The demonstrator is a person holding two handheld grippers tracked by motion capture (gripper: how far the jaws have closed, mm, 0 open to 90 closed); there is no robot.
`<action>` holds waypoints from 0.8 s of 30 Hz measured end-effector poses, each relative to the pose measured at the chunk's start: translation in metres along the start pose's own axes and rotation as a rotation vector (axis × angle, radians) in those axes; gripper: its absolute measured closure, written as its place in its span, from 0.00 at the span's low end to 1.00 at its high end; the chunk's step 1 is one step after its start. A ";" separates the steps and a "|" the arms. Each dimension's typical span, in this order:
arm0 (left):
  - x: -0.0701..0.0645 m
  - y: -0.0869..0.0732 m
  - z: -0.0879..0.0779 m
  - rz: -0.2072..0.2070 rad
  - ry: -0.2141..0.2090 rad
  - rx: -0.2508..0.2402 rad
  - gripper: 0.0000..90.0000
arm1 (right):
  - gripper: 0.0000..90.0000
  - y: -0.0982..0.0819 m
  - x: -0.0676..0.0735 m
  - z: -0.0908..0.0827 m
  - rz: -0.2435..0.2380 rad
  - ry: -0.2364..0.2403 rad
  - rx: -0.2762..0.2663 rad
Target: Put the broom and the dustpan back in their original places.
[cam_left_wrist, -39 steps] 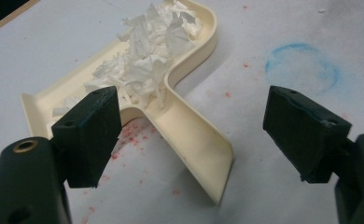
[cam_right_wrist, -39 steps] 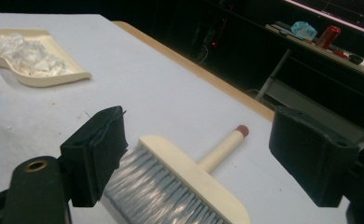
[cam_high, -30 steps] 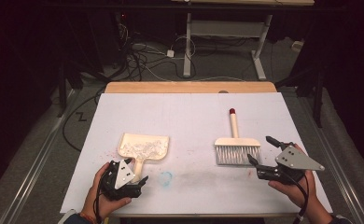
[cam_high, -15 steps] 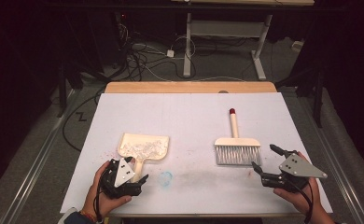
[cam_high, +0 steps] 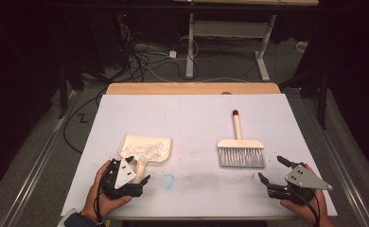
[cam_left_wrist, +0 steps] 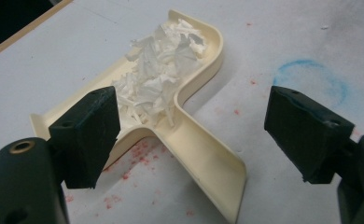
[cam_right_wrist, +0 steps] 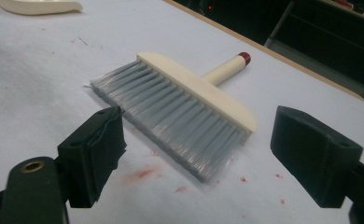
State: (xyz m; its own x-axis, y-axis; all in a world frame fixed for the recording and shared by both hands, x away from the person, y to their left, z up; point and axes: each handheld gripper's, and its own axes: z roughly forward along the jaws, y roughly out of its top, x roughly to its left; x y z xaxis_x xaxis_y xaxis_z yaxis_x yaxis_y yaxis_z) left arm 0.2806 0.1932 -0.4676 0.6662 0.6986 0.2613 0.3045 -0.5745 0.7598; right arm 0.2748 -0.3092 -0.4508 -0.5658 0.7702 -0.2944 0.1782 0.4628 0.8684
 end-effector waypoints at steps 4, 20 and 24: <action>-0.001 0.000 0.001 0.006 0.004 0.008 0.20 | 0.20 0.001 0.001 0.000 -0.005 0.009 -0.006; -0.006 0.001 0.000 0.047 0.003 0.011 0.20 | 0.20 0.007 0.009 -0.008 -0.027 0.007 -0.020; -0.005 0.000 0.002 0.043 0.002 0.019 0.20 | 0.20 0.007 0.007 -0.007 -0.018 -0.001 -0.022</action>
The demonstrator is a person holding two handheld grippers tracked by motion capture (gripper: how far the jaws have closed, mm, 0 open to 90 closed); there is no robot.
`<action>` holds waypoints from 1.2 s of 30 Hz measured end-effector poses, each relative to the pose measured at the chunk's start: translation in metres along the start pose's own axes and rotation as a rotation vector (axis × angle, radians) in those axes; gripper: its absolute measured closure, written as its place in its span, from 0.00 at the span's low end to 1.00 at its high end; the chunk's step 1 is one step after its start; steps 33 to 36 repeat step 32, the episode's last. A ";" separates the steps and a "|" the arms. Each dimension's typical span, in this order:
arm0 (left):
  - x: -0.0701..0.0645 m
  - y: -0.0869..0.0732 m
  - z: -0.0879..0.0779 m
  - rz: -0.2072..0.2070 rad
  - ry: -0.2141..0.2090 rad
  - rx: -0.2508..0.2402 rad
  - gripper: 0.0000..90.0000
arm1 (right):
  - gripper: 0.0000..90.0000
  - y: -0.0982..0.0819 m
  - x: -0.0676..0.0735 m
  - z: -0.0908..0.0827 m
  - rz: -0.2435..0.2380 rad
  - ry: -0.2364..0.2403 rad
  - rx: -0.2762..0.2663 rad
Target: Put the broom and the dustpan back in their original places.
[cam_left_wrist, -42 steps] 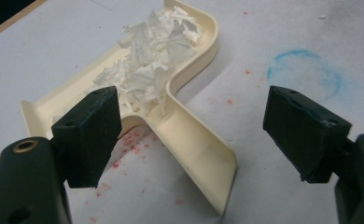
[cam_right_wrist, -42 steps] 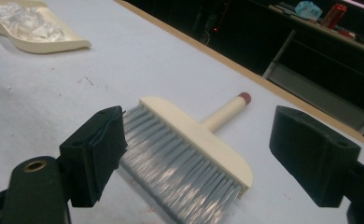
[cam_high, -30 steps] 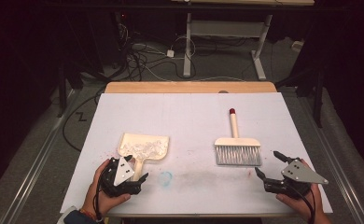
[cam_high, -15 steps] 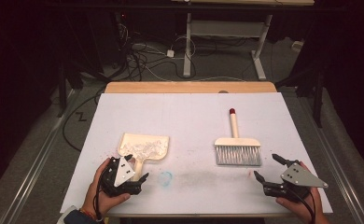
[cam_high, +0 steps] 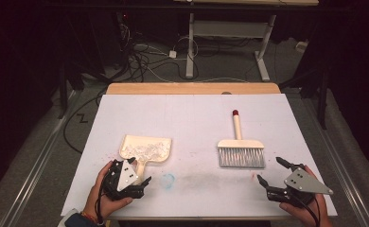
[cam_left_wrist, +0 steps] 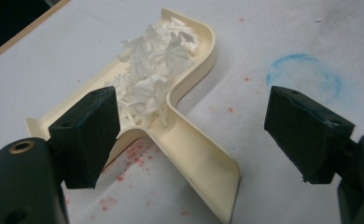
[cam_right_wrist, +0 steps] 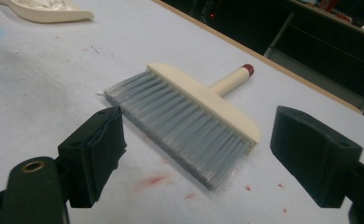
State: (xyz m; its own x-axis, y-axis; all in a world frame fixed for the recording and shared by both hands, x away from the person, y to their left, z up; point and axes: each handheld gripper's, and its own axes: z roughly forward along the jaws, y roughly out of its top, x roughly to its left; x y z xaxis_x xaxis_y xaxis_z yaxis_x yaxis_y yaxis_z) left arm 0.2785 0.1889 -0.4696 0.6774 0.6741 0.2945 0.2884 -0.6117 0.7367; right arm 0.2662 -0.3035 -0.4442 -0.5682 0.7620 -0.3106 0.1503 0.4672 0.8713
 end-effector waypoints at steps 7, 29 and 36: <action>-0.001 0.000 0.001 0.002 -0.002 0.001 0.20 | 0.20 0.000 0.000 0.000 -0.002 -0.003 0.002; -0.003 0.005 0.004 0.010 -0.004 0.001 0.20 | 0.20 -0.003 -0.006 0.000 0.018 0.024 -0.002; -0.004 0.006 0.003 0.016 -0.001 0.001 0.20 | 0.20 -0.003 -0.007 0.003 0.016 0.031 0.003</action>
